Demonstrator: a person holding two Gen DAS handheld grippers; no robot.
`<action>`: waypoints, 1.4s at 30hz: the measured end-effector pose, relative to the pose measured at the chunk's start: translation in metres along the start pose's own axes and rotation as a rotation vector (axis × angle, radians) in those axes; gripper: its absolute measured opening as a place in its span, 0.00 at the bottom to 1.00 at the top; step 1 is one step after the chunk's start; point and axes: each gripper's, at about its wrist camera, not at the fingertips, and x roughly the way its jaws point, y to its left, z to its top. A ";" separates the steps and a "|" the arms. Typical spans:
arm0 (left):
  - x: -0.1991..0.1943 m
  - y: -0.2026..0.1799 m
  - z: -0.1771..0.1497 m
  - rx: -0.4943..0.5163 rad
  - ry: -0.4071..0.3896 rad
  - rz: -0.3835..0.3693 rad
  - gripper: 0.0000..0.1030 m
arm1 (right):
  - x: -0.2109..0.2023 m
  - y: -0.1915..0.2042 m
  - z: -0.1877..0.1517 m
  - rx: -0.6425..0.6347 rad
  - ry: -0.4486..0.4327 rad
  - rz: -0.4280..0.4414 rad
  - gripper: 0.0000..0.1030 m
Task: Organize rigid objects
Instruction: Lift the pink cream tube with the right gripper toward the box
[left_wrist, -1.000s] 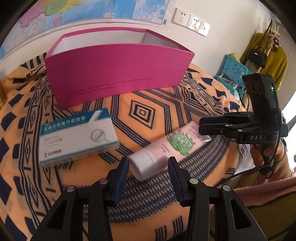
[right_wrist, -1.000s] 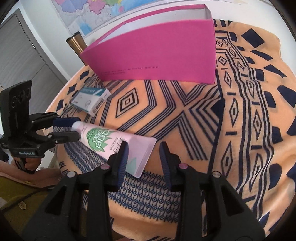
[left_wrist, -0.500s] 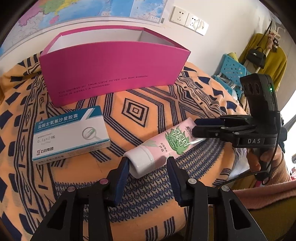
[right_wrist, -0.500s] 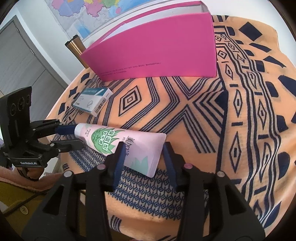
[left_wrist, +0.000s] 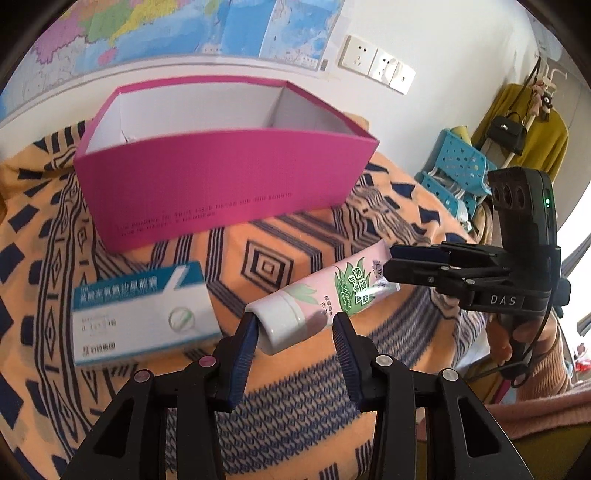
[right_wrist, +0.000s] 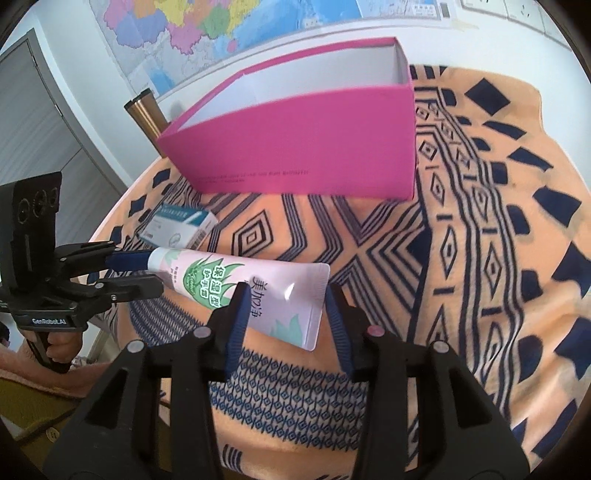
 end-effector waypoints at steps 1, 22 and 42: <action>0.000 0.000 0.001 0.000 -0.004 -0.002 0.40 | -0.001 0.000 0.002 -0.001 -0.007 -0.004 0.44; 0.000 -0.005 0.018 0.015 -0.052 0.002 0.40 | -0.014 -0.003 0.025 -0.004 -0.077 -0.042 0.44; -0.006 -0.009 0.032 0.020 -0.100 0.022 0.40 | -0.020 -0.005 0.038 -0.014 -0.114 -0.047 0.44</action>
